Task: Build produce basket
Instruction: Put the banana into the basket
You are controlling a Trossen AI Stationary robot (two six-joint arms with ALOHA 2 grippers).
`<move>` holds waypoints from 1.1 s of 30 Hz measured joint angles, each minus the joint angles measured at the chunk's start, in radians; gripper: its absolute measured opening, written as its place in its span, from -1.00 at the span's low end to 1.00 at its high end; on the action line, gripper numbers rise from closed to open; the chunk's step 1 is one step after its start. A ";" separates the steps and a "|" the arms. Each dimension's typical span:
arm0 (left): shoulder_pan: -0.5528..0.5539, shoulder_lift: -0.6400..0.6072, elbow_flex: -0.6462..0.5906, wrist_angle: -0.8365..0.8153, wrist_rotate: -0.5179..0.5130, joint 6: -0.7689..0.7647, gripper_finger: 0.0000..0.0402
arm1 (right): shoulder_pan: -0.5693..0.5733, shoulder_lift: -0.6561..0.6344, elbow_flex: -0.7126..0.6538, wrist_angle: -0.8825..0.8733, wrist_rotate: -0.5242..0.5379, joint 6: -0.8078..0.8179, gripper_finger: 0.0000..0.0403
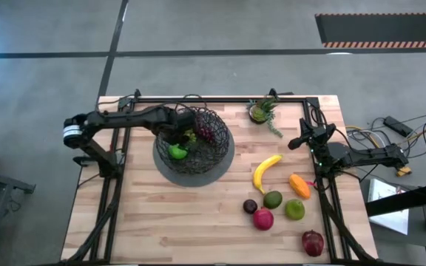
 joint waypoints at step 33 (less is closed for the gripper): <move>-0.384 0.009 0.234 0.566 -0.484 -0.308 -0.23 | 0.000 0.000 0.000 0.001 0.000 0.000 -0.96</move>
